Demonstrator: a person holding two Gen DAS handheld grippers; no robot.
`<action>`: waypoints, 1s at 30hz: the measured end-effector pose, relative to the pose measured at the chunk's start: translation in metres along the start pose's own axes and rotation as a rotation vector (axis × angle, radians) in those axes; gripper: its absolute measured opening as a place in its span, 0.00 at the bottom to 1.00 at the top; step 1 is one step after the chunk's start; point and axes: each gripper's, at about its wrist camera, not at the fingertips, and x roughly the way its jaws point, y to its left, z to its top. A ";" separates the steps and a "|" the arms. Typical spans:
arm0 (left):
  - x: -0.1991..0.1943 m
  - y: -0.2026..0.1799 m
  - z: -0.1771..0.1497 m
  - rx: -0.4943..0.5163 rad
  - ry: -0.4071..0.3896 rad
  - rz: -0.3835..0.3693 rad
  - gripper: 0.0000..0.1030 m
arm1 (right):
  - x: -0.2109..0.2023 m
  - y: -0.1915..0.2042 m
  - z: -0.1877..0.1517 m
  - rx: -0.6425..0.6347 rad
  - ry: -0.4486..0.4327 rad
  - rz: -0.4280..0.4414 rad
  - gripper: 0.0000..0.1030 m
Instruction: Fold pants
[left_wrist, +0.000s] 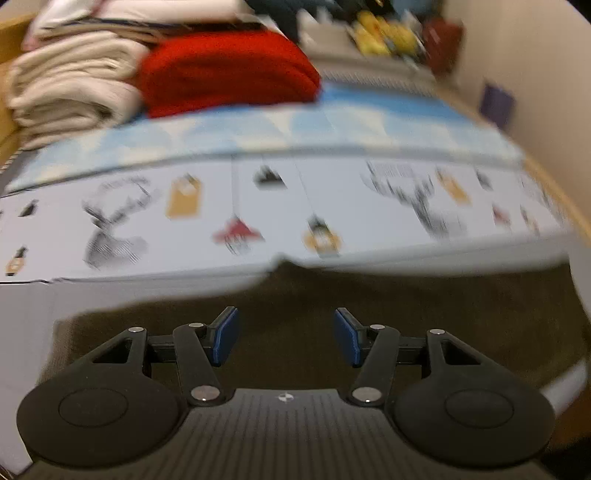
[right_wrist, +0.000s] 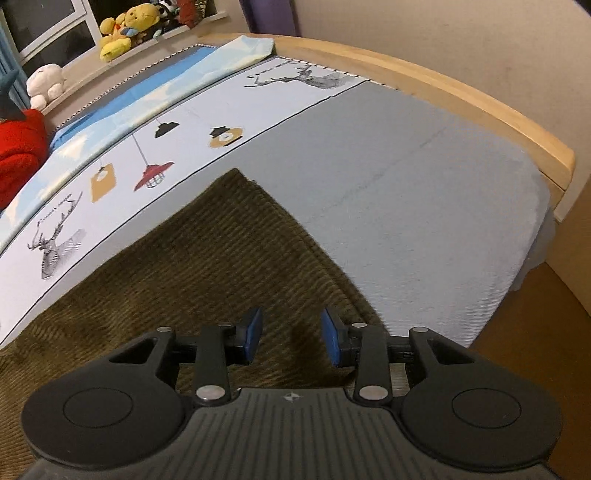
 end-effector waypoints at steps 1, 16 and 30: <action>0.004 -0.006 -0.002 0.033 0.012 0.010 0.60 | 0.001 0.002 0.000 -0.004 0.000 -0.002 0.37; 0.022 0.010 0.002 0.048 0.028 0.073 0.64 | 0.003 -0.019 0.005 0.167 -0.019 -0.008 0.38; 0.025 0.017 0.000 0.047 0.041 0.077 0.65 | 0.023 -0.057 -0.003 0.437 0.058 -0.105 0.45</action>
